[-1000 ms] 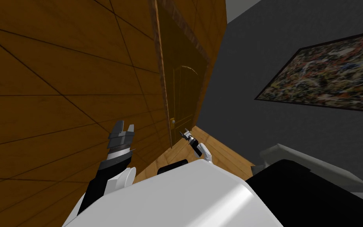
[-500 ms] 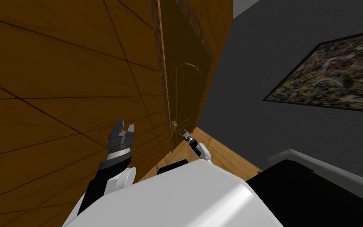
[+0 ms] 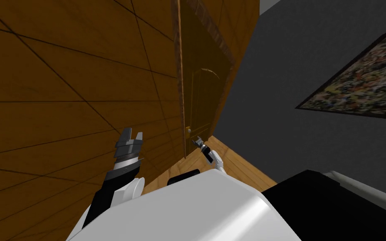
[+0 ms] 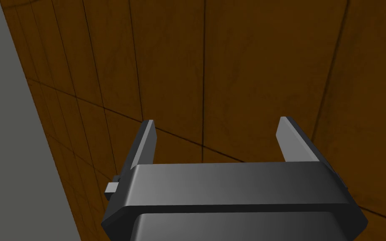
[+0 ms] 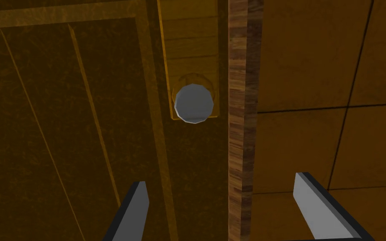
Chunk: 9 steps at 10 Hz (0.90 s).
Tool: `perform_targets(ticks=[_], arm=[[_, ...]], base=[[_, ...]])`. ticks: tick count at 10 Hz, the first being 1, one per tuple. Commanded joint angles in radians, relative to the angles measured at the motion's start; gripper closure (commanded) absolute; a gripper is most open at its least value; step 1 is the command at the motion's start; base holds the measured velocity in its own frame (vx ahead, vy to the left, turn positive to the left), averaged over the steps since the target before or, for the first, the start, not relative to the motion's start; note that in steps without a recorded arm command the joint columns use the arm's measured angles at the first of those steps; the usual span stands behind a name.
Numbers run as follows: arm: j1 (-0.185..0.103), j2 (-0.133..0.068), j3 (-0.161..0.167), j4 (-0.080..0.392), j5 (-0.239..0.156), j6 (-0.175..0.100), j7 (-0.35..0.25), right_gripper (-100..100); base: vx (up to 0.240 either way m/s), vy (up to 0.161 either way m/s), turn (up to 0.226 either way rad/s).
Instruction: Pull the door open
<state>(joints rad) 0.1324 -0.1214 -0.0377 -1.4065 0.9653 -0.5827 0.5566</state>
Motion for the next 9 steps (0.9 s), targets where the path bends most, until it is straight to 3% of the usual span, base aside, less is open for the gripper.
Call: perform_targets(ticks=[1, 9], arm=[[-0.024, 0.008, -0.037, 0.015, -0.009, 0.029, 0.022, -100], [-0.141, 0.067, -0.188, 0.127, -0.050, 0.111, 0.123, -100]], base=[[-0.101, 0.013, 0.378], [0.031, -0.004, 0.259]])
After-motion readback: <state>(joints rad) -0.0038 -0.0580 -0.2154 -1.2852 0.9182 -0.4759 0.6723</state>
